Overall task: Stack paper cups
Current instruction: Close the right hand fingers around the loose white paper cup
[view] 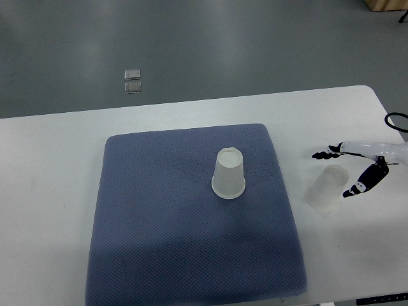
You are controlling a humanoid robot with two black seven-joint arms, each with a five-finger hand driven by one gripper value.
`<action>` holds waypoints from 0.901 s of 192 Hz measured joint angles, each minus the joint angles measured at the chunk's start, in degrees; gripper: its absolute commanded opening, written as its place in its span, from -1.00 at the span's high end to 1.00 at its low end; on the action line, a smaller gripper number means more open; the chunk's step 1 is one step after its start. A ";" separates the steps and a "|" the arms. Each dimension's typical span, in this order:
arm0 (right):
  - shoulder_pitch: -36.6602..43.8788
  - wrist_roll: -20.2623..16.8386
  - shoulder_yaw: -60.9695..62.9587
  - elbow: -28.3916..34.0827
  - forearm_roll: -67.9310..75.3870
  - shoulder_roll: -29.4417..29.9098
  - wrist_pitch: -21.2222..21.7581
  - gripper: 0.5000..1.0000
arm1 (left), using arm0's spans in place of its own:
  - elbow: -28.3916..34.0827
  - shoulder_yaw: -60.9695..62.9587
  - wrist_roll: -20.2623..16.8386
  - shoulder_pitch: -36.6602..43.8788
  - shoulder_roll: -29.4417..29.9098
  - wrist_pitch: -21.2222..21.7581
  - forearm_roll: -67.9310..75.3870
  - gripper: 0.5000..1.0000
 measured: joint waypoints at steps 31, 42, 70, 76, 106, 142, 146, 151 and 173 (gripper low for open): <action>-0.11 -0.45 -0.14 -0.29 0.00 1.20 -1.36 -0.68 | 0.00 0.00 0.00 0.00 0.00 0.00 0.00 -1.00; -0.22 -0.54 -0.25 -0.46 0.00 1.28 -1.94 -0.68 | 0.00 0.00 0.00 0.01 0.00 0.00 0.00 -1.00; -0.46 -1.55 -1.68 -0.94 -0.01 1.59 -3.85 -0.68 | 0.00 0.02 0.00 0.00 0.00 0.00 0.00 -1.00; -0.46 -1.74 -2.08 -1.00 -0.03 1.80 -4.26 -0.68 | 0.00 0.02 0.00 0.00 0.00 0.00 0.00 -1.00; -0.53 -2.14 -4.35 -1.86 -0.51 2.55 -5.87 -0.67 | 0.00 0.01 0.00 0.01 0.00 0.00 0.00 -1.00; -0.49 -2.16 -5.08 -3.66 -1.20 3.63 -8.20 -0.51 | 0.02 0.01 0.00 0.00 0.00 0.02 0.00 -1.00; -0.48 -2.17 -5.09 -3.78 -1.21 3.68 -8.40 -0.47 | 0.02 0.01 0.00 0.00 0.00 0.02 0.00 -1.00; -0.47 -2.17 -5.10 -3.86 -1.21 3.71 -8.57 -0.47 | 0.02 0.01 0.00 0.00 0.00 0.02 0.00 -1.00; -0.46 -2.17 -5.11 -3.98 -1.23 3.74 -8.96 -0.32 | 0.02 0.00 0.00 0.00 0.00 0.02 0.00 -1.00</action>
